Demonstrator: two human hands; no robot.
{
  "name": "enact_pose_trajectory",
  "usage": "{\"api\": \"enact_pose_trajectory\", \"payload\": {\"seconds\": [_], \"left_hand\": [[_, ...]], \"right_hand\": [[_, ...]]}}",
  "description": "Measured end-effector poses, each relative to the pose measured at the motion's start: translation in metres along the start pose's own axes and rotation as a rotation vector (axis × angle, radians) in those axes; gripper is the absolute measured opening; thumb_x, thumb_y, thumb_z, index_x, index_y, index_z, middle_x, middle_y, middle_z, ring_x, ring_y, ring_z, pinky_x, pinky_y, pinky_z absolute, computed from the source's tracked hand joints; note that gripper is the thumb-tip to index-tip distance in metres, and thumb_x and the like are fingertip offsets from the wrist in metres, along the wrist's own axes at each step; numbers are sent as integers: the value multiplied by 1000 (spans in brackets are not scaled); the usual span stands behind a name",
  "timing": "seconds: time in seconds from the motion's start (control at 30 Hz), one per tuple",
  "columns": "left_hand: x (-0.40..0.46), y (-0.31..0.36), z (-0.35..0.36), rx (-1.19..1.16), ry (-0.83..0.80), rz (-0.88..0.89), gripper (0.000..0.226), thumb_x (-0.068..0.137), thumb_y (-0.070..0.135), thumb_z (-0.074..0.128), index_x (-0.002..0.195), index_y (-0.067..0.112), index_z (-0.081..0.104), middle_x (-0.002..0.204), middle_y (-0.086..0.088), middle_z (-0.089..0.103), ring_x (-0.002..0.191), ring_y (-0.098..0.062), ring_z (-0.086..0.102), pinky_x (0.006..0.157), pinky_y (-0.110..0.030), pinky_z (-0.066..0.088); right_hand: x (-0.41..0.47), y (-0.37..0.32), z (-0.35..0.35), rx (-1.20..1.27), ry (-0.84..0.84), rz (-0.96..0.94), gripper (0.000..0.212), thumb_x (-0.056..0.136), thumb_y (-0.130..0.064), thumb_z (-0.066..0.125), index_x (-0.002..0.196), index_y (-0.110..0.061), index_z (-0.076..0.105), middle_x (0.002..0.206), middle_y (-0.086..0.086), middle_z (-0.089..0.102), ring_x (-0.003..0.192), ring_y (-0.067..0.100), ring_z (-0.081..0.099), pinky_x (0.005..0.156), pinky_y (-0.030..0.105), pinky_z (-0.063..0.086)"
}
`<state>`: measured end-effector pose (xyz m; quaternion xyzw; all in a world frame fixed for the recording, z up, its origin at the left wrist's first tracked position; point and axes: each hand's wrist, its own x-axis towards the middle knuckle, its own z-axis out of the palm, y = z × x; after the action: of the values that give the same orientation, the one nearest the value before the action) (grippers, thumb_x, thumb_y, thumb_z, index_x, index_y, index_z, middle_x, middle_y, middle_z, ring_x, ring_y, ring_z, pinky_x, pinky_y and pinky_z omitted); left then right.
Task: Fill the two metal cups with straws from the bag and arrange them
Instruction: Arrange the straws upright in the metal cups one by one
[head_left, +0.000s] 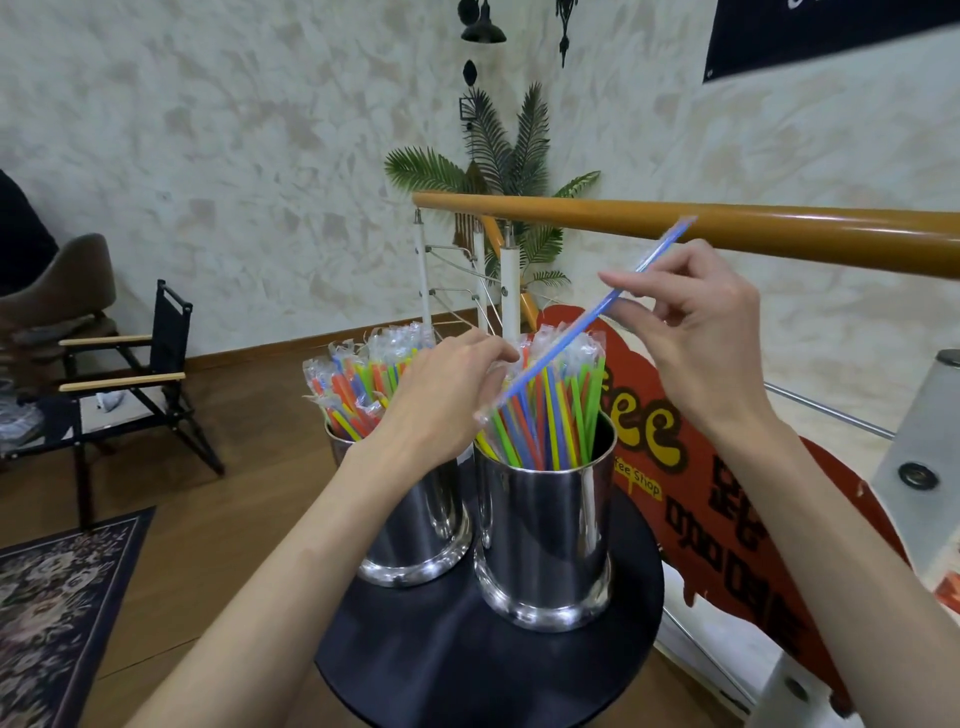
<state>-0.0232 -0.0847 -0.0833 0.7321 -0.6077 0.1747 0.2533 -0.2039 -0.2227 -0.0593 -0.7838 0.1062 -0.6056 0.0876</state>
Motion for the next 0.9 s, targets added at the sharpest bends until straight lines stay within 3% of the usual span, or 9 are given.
{"api": "enact_pose_trajectory", "payload": {"seconds": [0.13, 0.23, 0.33, 0.5, 0.57, 0.67, 0.77, 0.9], "left_hand": [[-1, 1, 0, -17, 23, -1, 26, 105, 23, 50, 125, 18, 65, 124, 3, 65, 112, -19, 61, 93, -44, 50], [0, 3, 0, 3, 14, 0, 27, 105, 24, 49, 128, 19, 64, 128, 4, 64, 115, -16, 60, 95, -37, 50], [0, 3, -1, -2, 15, -2, 28, 106, 24, 48, 128, 19, 64, 127, 3, 64, 115, -17, 61, 94, -39, 51], [1, 6, 0, -82, 53, 4, 33, 105, 37, 44, 120, 18, 66, 115, 3, 68, 106, -20, 64, 87, -46, 51], [1, 8, -1, -116, 78, -3, 41, 103, 45, 38, 121, 19, 65, 113, 4, 70, 105, -19, 64, 88, -46, 50], [2, 10, -1, -181, 142, -16, 52, 102, 53, 38, 139, 20, 53, 119, 6, 69, 111, -14, 64, 94, -43, 51], [2, 15, -1, -257, 235, 3, 55, 101, 44, 54, 149, 20, 42, 113, 10, 68, 106, -12, 66, 92, -41, 52], [1, 21, -1, -270, 321, 49, 59, 96, 29, 67, 148, 19, 42, 90, 17, 62, 83, -6, 67, 81, -38, 56]], "right_hand": [[-2, -4, -5, 66, -92, 99, 25, 84, -14, 81, 108, -17, 77, 90, -5, 52, 74, -2, 47, 66, 10, 41], [-4, -11, -7, 152, -173, 183, 20, 85, -19, 80, 103, -27, 75, 83, -10, 63, 71, 6, 56, 65, 21, 48], [-10, -21, -3, 259, -266, 316, 10, 86, -23, 80, 94, -24, 75, 79, -9, 70, 71, 4, 65, 68, 23, 53], [-25, -23, 16, 202, -462, 480, 28, 77, -29, 87, 84, -22, 60, 73, -1, 74, 72, 13, 71, 77, 40, 59], [-29, -22, 21, 98, -560, 482, 32, 74, -32, 88, 78, -22, 58, 71, -2, 73, 69, 10, 70, 72, 37, 56], [-33, -24, 25, 2, -680, 473, 32, 74, -32, 90, 77, -22, 59, 68, -5, 72, 63, 2, 67, 61, 23, 46], [-35, -26, 28, -26, -750, 460, 31, 74, -28, 91, 75, -21, 61, 65, -6, 72, 61, -1, 67, 60, 19, 44], [-36, -29, 27, -55, -826, 426, 29, 71, -30, 92, 72, -24, 64, 65, -8, 72, 62, -4, 67, 60, 14, 45]]}}
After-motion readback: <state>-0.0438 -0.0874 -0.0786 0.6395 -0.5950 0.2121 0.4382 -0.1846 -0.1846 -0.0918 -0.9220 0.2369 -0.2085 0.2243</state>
